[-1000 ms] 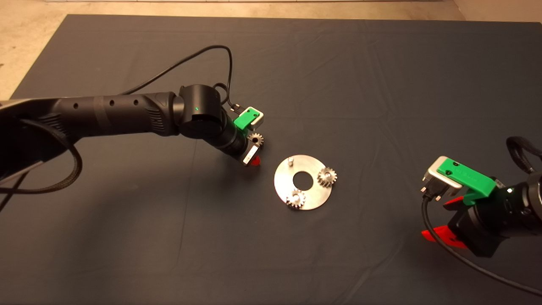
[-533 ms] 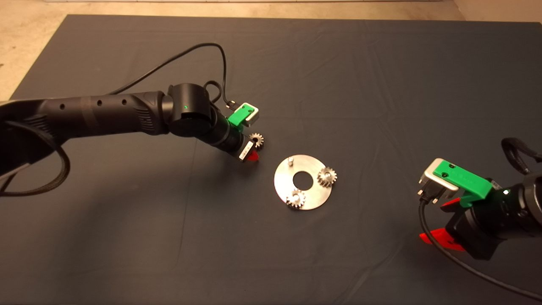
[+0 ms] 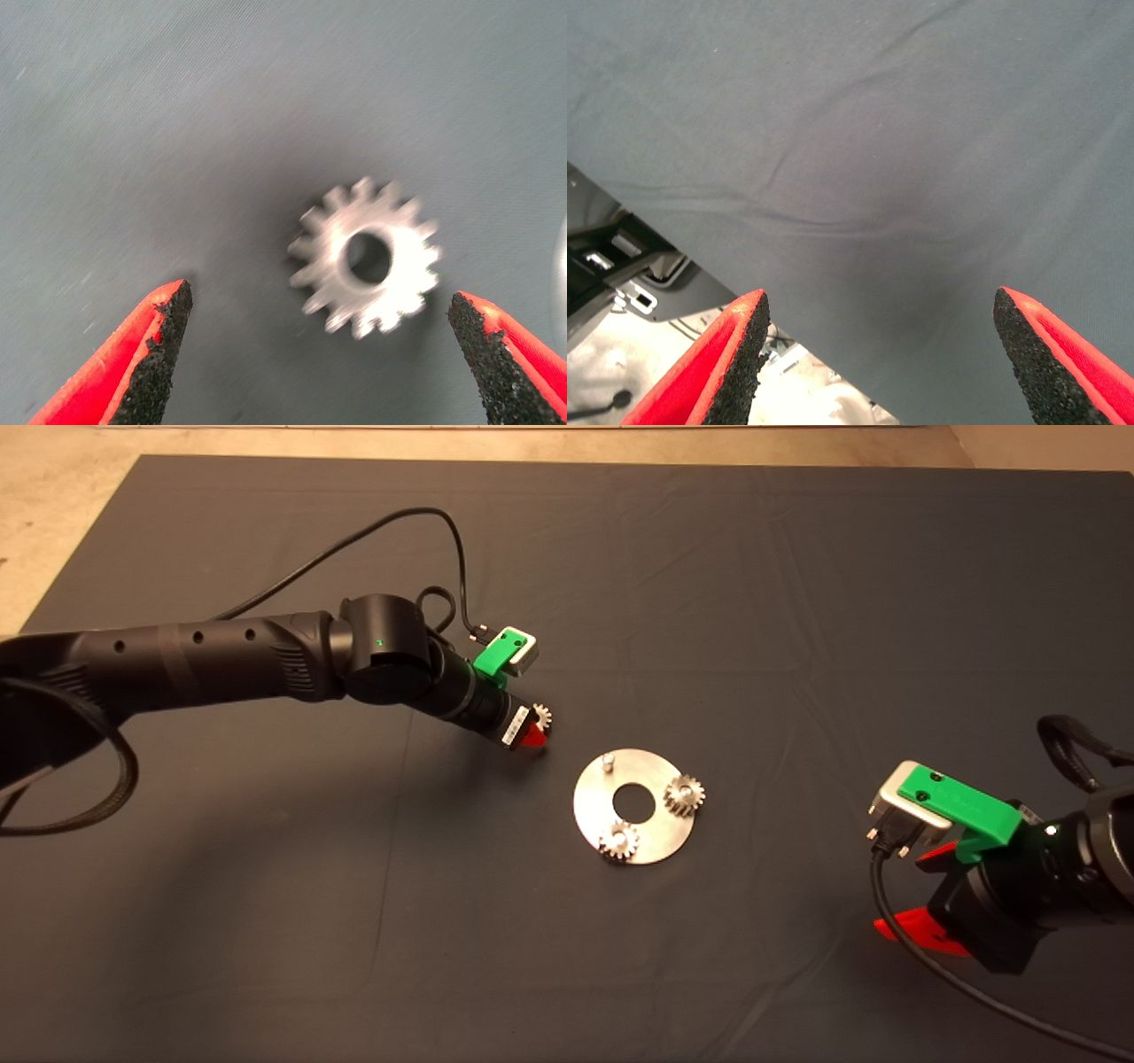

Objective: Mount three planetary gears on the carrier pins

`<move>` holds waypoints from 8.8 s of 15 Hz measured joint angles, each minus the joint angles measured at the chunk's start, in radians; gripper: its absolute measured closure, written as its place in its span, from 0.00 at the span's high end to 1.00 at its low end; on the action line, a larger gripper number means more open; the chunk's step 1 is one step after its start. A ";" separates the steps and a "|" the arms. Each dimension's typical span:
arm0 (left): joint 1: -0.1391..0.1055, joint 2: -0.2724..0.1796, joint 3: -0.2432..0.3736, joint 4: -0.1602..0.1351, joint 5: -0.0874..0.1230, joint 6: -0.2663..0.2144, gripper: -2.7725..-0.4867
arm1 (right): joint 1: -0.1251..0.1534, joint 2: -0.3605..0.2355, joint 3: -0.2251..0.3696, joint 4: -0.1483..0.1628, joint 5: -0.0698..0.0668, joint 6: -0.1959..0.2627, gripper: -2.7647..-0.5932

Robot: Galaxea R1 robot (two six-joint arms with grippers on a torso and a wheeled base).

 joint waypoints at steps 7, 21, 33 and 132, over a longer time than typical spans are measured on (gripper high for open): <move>0.000 0.000 -0.014 0.000 -0.074 -0.005 0.68 | 0.039 0.017 0.000 0.031 -0.001 0.001 0.58; 0.012 0.000 -0.016 0.004 -0.111 -0.004 0.68 | 0.078 0.030 0.000 0.061 -0.001 0.002 0.58; 0.050 -0.006 -0.016 0.045 -0.167 -0.001 0.65 | 0.081 0.067 0.000 0.063 -0.001 0.016 0.58; -0.055 0.082 0.225 0.127 0.047 -0.203 0.05 | -0.127 -0.170 -0.006 0.168 -0.001 0.020 0.58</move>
